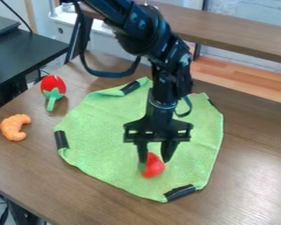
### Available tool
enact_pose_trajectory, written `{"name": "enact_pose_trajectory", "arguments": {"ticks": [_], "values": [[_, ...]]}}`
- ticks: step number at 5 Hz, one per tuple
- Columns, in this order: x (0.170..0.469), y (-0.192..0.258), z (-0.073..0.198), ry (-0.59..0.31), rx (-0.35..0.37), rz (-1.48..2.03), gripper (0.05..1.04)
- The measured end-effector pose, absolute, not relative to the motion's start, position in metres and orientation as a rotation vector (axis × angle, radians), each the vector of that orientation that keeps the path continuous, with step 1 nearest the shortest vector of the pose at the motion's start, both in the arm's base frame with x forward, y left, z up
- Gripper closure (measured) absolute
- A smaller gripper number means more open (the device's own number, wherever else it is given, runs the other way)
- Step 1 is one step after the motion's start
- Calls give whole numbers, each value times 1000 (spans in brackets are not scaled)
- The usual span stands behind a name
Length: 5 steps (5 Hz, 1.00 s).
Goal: Put the strawberry into the left of the table
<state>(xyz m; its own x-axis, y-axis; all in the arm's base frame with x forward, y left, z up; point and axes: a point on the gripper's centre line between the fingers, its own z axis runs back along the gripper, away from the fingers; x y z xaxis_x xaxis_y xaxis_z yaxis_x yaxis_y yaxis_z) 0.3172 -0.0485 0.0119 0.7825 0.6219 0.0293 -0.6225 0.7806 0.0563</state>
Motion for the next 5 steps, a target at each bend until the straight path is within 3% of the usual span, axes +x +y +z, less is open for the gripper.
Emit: {"name": "enact_pose_trajectory", "arguments": {"ticks": [1, 2, 3, 5], "values": [[314, -49, 11, 8, 67, 639, 101], [310, -51, 7, 153, 139, 485, 83], [314, -52, 6, 114, 144, 444, 83], [317, -45, -2, 241, 247, 371, 83]]}}
